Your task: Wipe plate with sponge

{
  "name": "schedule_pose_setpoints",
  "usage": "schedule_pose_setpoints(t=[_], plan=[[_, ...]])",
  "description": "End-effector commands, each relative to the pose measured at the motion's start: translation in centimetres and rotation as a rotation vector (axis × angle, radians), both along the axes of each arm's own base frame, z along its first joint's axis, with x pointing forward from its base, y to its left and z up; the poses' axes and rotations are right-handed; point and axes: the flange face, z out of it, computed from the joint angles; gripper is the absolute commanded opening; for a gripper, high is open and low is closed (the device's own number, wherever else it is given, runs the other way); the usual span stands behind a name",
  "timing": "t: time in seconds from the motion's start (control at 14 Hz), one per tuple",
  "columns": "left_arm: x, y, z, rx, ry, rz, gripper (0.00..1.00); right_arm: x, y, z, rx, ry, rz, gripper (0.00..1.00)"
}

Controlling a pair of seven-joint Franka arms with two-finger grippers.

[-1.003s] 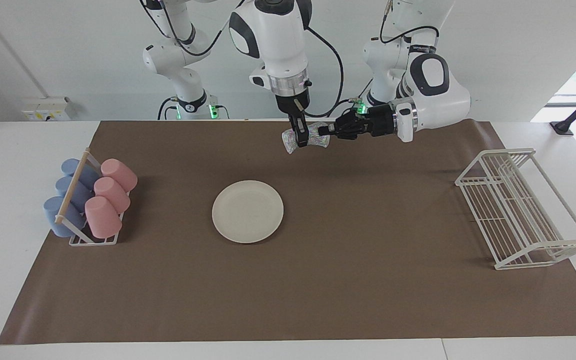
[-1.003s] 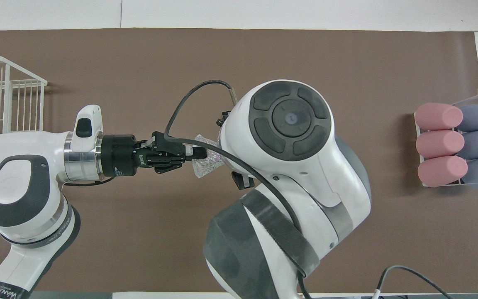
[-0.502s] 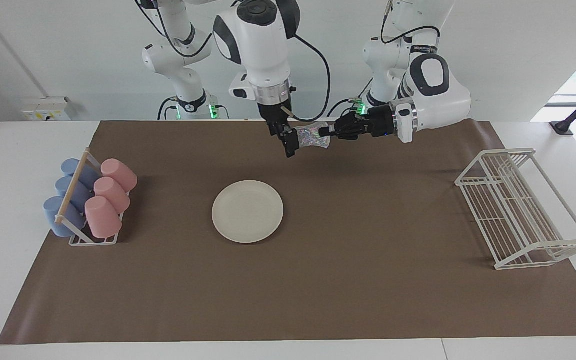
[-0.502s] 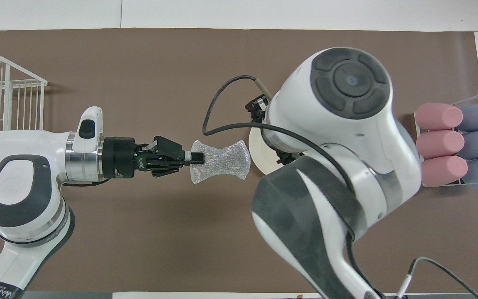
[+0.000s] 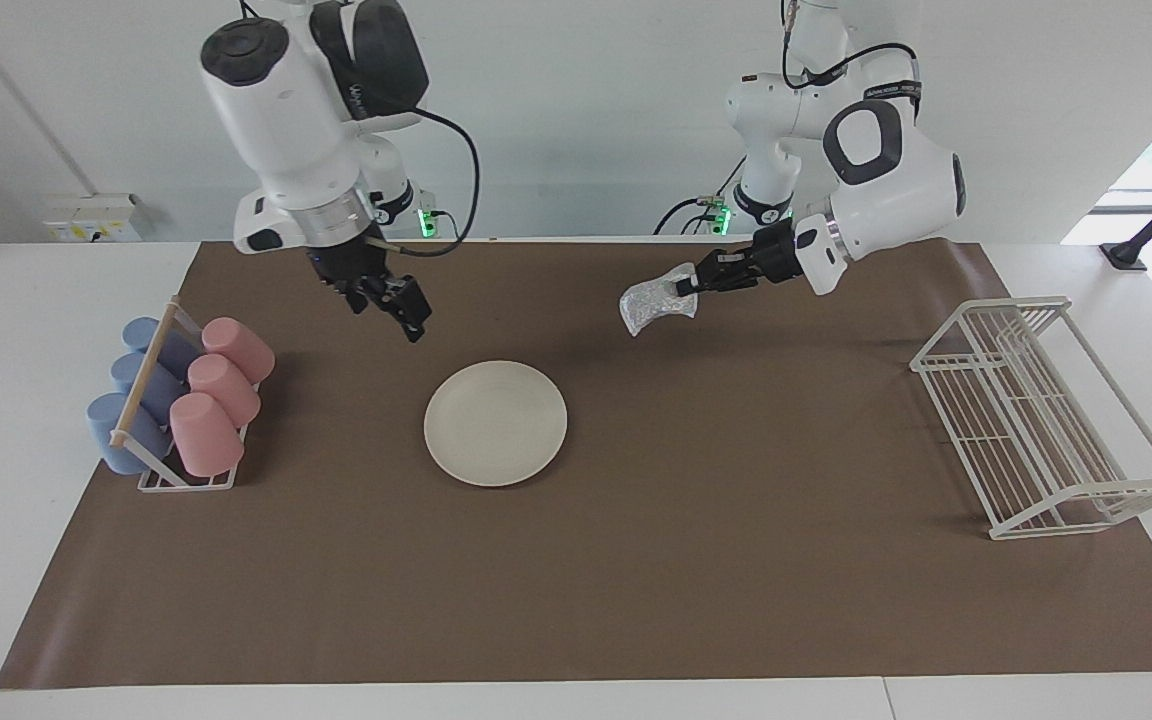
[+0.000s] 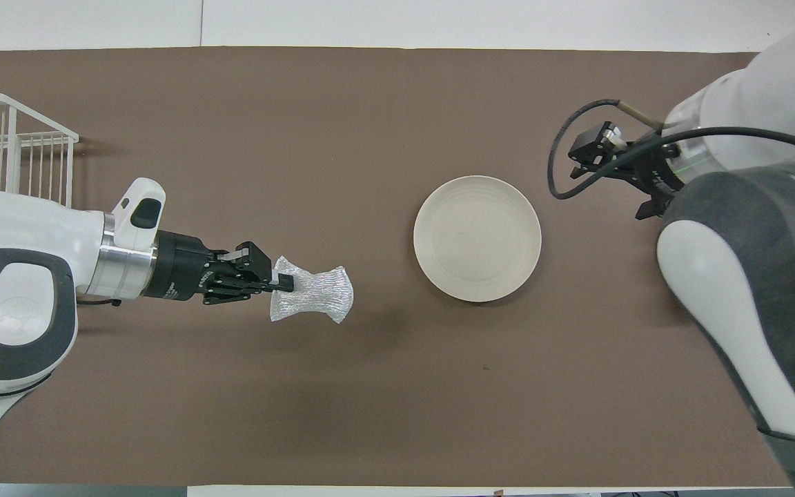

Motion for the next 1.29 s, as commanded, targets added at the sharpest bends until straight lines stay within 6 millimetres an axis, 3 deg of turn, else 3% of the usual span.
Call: schedule_pose_setpoints(t=[0.0,0.29,0.5,0.72,0.93,1.22], plan=[[2.3,3.2,2.1,0.19,0.01,-0.038,0.0,-0.3,-3.7,-0.4,-0.01,0.002,0.163,1.0],[4.7,6.2,3.3,0.517,0.007,-0.059,0.0,-0.8,-6.8,0.0,-0.029,0.031,0.357,1.0],[5.3,7.5,5.0,0.79,0.004,-0.162,0.0,-1.7,-8.1,3.8,-0.109,0.023,0.452,1.0],[6.0,8.2,7.0,1.037,-0.011,-0.19,0.0,-2.4,-9.3,3.6,-0.08,0.069,0.503,1.0],[6.3,8.4,7.9,1.29,-0.071,-0.245,0.0,-2.3,-8.8,3.6,-0.091,0.028,0.542,1.0],[9.0,9.1,6.2,1.616,-0.146,-0.326,0.0,-4.6,-8.3,4.4,-0.09,0.023,0.529,1.0]])
